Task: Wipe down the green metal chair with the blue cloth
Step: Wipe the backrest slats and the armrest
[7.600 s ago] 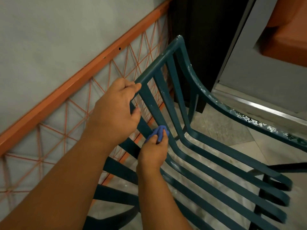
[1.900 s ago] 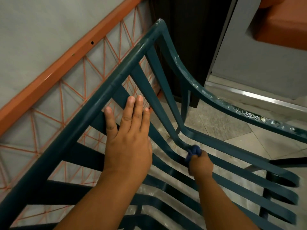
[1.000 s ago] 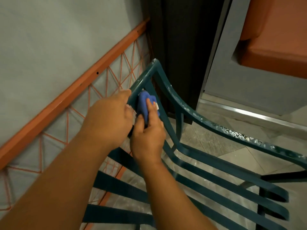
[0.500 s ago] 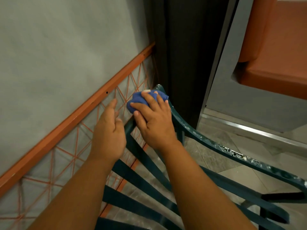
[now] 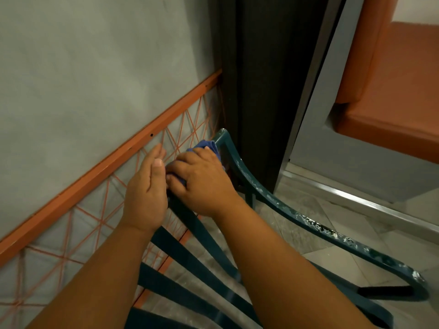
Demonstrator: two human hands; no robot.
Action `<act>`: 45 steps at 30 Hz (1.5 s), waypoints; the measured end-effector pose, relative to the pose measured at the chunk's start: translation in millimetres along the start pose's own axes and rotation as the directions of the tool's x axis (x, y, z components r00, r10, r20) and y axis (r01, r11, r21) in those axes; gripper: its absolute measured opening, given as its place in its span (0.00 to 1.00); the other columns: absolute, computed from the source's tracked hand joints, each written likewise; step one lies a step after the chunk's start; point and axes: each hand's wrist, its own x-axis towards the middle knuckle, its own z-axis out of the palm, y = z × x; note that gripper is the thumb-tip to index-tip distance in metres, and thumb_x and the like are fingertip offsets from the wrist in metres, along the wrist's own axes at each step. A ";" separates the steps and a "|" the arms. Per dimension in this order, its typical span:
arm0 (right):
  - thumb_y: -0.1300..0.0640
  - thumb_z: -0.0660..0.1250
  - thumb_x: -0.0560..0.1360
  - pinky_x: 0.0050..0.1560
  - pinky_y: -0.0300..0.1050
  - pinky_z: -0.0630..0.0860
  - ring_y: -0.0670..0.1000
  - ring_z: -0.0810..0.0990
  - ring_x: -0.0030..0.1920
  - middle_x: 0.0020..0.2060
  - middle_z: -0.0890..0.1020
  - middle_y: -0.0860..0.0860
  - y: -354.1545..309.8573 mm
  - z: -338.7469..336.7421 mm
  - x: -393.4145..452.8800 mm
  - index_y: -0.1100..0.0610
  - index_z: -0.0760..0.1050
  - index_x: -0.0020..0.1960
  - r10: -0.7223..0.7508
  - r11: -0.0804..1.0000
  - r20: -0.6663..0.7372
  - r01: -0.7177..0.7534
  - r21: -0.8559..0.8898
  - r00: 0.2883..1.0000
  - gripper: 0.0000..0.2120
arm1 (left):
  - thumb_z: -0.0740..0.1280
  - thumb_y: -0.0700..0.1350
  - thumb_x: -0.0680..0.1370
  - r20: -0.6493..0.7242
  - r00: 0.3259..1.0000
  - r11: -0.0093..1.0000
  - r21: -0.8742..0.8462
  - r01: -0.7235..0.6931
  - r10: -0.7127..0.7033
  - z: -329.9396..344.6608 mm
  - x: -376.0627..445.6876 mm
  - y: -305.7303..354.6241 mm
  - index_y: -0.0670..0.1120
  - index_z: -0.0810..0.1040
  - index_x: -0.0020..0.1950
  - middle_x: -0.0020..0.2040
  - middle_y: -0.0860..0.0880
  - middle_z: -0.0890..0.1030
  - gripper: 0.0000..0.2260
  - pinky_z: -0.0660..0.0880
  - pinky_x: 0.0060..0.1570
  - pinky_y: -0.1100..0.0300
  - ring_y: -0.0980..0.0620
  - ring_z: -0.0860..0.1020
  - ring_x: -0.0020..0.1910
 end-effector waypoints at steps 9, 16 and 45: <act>0.46 0.52 0.78 0.52 0.54 0.70 0.51 0.74 0.41 0.36 0.80 0.48 0.5 -13.0 27.5 0.49 0.80 0.44 -0.155 0.987 0.179 0.158 -0.003 0.972 0.18 | 0.46 0.60 0.78 -0.047 0.999 1.000 0.014 -0.006 0.007 -1.9 1.0 -3.4 0.49 0.62 0.75 0.73 0.50 0.66 0.28 0.61 0.71 0.57 0.57 0.64 0.72; 0.47 0.54 0.78 0.65 0.54 0.63 0.54 0.72 0.56 0.52 0.80 0.48 27.3 12.3 11.9 0.51 0.80 0.54 -0.114 0.994 -0.127 0.113 -0.013 0.985 0.17 | 0.49 0.58 0.79 0.002 1.000 0.996 0.086 -0.016 0.016 -0.1 -0.5 0.2 0.49 0.61 0.75 0.73 0.51 0.66 0.26 0.62 0.68 0.61 0.57 0.64 0.71; 0.52 0.60 0.81 0.71 0.48 0.63 0.52 0.64 0.73 0.74 0.65 0.51 82.9 28.0 -7.4 0.48 0.62 0.74 0.537 0.784 -0.248 -0.367 0.501 0.806 0.23 | 0.63 0.37 0.78 0.080 0.994 0.902 0.418 -0.107 0.081 7.9 0.7 4.3 0.47 0.79 0.61 0.56 0.52 0.80 0.14 0.66 0.50 0.74 0.60 0.74 0.52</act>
